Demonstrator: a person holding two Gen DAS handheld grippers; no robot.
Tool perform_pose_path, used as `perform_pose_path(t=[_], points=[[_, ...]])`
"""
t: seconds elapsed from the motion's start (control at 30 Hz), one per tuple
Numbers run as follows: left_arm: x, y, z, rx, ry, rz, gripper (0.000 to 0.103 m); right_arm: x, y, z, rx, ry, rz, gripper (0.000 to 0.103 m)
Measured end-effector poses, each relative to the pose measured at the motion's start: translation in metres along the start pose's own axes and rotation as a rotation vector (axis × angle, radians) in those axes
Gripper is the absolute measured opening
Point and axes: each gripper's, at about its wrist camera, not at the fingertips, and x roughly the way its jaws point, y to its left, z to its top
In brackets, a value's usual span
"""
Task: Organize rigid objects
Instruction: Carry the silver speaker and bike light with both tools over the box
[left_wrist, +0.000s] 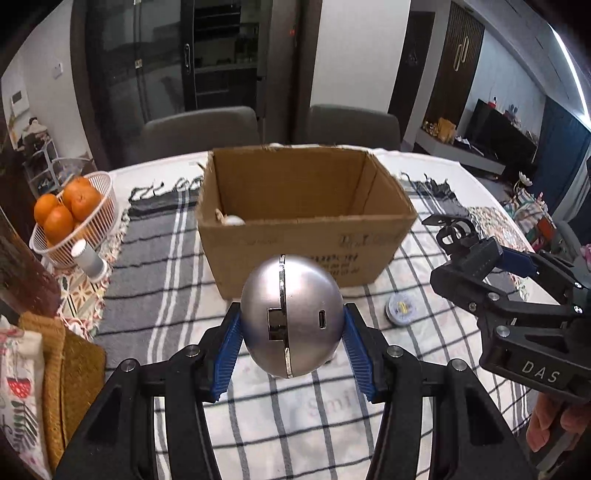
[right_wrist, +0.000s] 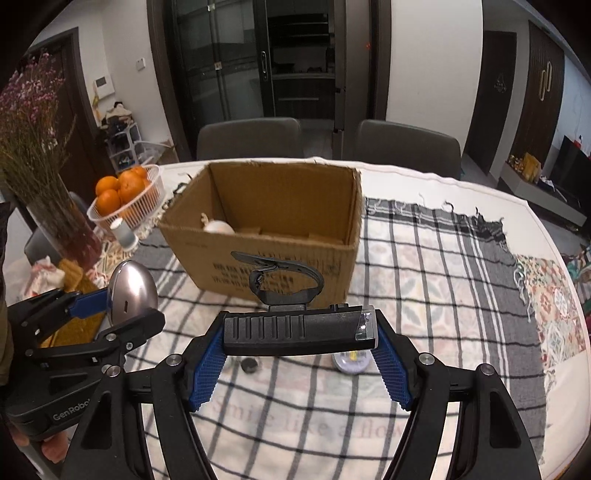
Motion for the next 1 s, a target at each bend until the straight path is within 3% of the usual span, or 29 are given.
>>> perform_pose_path(t=[0.63,1.0], points=[[0.007,0.021,0.063,-0.002,-0.071,0.017,0.052,0.016,0.003,0.061,0.008,-0.057,0.046,0.073],[0.033,0.031,0.099,0.022,-0.023,0.017,0.052,0.041,0.003,0.100,-0.008,-0.008,0.036,0.073]])
